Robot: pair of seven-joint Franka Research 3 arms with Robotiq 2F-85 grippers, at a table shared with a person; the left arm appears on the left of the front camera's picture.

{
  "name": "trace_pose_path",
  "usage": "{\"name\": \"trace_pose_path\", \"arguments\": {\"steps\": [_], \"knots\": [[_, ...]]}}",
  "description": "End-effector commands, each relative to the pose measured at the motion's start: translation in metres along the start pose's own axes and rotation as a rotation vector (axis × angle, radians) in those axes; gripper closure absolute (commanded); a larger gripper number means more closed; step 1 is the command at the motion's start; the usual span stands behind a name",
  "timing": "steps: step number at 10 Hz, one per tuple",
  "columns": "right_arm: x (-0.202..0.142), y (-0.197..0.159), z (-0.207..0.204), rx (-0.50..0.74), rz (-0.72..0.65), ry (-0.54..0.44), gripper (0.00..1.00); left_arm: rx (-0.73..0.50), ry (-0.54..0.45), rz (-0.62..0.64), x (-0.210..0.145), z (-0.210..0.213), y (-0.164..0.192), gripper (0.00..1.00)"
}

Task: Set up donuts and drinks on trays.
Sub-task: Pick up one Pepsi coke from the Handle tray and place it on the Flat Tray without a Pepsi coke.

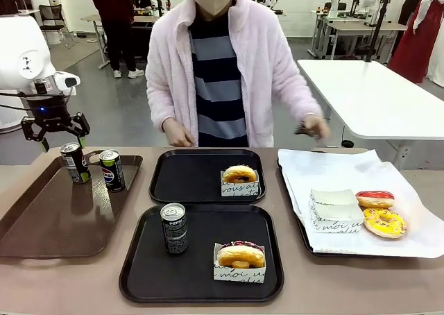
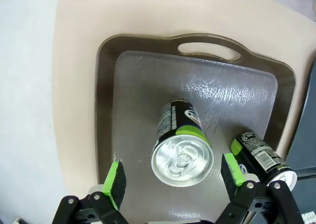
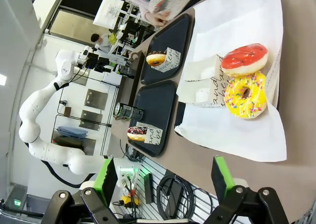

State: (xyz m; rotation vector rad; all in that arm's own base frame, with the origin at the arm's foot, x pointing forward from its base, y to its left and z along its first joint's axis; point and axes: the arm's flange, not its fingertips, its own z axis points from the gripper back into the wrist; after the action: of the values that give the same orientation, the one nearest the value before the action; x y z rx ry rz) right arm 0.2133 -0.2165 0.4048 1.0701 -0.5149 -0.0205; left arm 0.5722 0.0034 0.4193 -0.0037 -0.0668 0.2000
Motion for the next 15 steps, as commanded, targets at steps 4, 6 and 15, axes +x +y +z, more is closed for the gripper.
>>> {"name": "trace_pose_path", "arguments": {"steps": [4, 6, 15], "knots": [[-0.001, 0.0, -0.002, 0.014, 0.01, -0.009, 0.0, -0.033, 0.018, -0.046, 0.009, -0.013, 0.0, 0.0], [-0.001, 0.0, -0.002, 0.014, 0.01, -0.009, 0.0, -0.036, 0.023, -0.05, 0.008, -0.022, 0.005, 0.0], [-0.001, 0.0, -0.002, 0.014, 0.01, -0.009, 0.0, -0.079, 0.016, -0.089, 0.007, -0.039, 0.005, 0.31]]}}
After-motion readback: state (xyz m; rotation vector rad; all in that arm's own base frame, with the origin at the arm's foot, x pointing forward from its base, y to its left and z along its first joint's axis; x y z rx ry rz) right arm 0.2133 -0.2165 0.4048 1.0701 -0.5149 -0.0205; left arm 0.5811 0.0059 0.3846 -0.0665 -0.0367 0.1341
